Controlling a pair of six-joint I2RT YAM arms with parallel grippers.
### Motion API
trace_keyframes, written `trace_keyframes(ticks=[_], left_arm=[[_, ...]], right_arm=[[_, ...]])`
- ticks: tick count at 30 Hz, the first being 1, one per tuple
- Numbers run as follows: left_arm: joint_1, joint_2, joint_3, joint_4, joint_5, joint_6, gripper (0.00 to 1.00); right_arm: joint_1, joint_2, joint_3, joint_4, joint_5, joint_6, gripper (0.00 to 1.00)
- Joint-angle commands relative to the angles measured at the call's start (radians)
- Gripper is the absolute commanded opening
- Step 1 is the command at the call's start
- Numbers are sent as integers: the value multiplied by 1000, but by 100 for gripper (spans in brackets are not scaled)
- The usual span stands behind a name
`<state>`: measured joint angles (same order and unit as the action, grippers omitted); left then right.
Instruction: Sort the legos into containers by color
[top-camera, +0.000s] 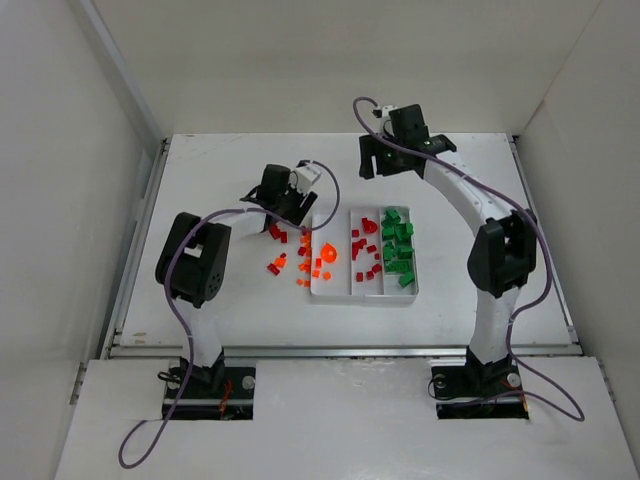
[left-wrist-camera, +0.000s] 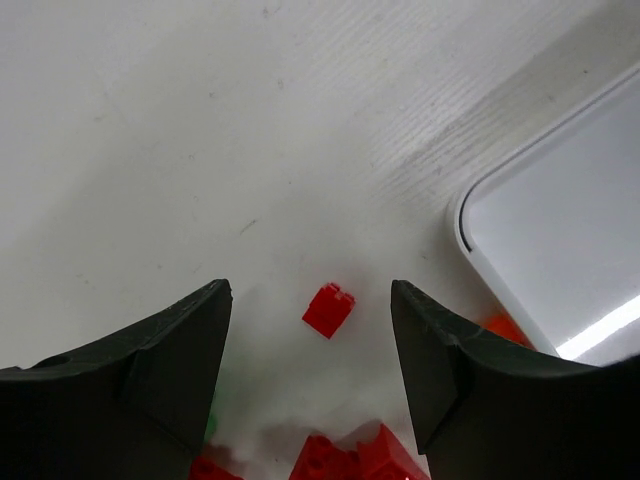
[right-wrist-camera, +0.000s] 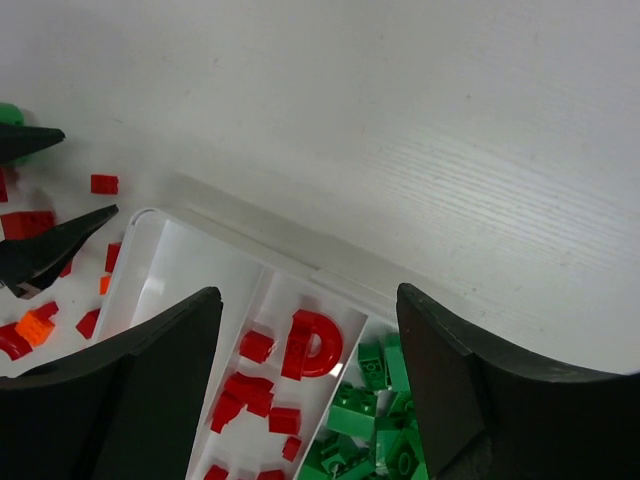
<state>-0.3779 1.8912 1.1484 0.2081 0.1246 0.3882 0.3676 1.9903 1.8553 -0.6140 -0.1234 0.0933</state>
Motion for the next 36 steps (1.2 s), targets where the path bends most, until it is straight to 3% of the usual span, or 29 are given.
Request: trace_keyframes(ticks=[1,8,18,33,36], left_arm=[[0,22,120,-84,7,9,61],[24,80,214,-269,85,29,53],[24,89,186,-352,146,159,54],[45,132,192,-325,179,176,52],[54,144,220,-355,195,196,40]], right_arm=[[-9,-7,79,14,36,-50,76],[-38,25,160,-38,36,-70,77],[-47,25,151,-47,76,-89,77],[-47,35,142,-47,94,-89,77],[-47,35,151,-47,94,-98,77]])
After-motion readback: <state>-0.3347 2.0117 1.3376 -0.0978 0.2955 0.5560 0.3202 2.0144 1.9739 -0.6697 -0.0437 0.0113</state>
